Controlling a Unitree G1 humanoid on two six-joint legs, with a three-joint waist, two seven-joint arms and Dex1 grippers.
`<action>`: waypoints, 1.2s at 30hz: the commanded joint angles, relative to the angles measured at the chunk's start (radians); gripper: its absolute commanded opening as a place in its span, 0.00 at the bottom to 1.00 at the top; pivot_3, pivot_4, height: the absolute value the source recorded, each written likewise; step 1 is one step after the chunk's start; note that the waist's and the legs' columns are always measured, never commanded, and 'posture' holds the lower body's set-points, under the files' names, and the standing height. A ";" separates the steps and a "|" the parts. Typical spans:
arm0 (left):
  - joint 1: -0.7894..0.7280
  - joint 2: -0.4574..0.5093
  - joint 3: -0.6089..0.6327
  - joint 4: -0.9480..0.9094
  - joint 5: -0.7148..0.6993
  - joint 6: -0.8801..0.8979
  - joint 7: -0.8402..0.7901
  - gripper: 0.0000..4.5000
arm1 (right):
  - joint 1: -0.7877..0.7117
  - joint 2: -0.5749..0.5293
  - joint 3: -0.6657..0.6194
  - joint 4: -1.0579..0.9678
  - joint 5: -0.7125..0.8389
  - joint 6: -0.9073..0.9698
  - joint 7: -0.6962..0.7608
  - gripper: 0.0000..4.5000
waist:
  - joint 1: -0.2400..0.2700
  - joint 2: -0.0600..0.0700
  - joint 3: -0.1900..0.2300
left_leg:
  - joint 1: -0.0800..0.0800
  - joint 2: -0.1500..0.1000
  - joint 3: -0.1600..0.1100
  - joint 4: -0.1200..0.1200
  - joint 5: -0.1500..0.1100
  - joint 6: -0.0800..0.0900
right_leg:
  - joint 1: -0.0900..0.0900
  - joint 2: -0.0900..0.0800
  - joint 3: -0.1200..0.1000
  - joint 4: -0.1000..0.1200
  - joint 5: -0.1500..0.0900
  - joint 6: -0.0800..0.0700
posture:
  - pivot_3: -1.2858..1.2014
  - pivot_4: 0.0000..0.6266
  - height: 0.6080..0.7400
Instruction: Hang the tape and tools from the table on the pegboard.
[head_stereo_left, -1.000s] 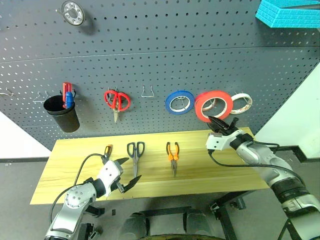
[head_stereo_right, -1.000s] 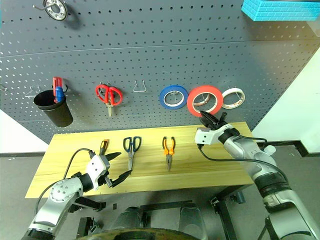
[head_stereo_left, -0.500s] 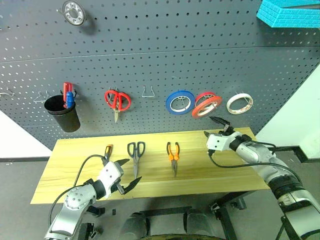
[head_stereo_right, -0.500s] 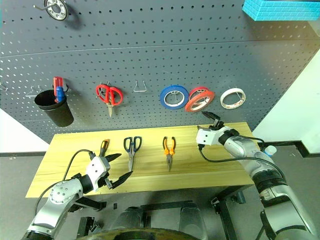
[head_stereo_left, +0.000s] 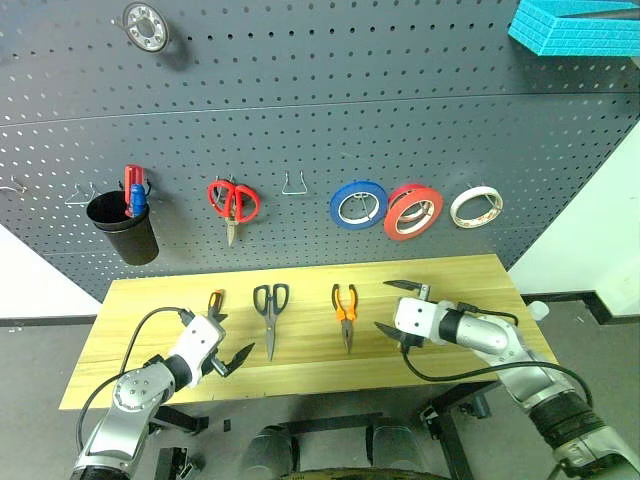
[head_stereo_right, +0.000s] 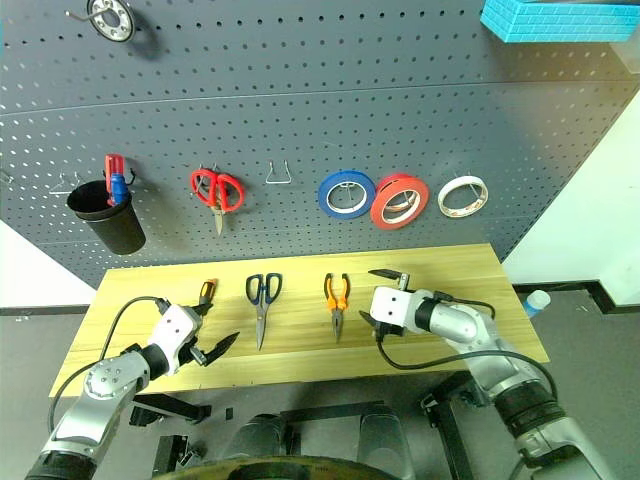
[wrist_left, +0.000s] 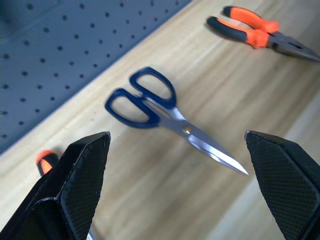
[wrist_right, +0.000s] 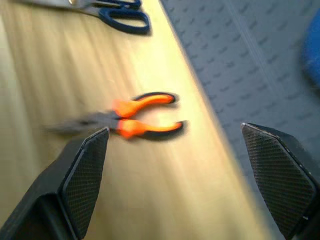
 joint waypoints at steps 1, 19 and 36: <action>-0.011 0.029 0.021 0.027 0.024 0.003 0.015 1.00 | -0.061 0.087 0.000 -0.044 0.071 0.280 0.046 0.98 | -0.001 0.000 0.000 | -0.001 0.000 0.000 0.000 0.000 0.000 | -0.001 0.000 0.000 0.000 0.000 0.000 | 0.49 0.10 0.98; 0.020 0.055 0.041 0.016 0.026 0.004 0.041 1.00 | -0.259 0.591 -0.100 0.052 0.086 1.127 -0.417 0.98 | -0.005 0.010 0.011 | -0.005 0.002 -0.002 -0.004 0.000 0.000 | -0.011 0.003 0.000 0.005 0.002 0.003 | 0.50 0.16 0.98; 0.018 0.095 -0.016 -0.001 0.007 0.052 -0.133 1.00 | -0.386 0.754 -0.295 0.310 0.130 1.116 -0.651 0.98 | -0.052 0.015 0.020 | -0.005 0.003 -0.003 -0.004 0.000 0.000 | -0.013 0.003 0.000 0.010 0.001 0.004 | 0.50 0.16 0.98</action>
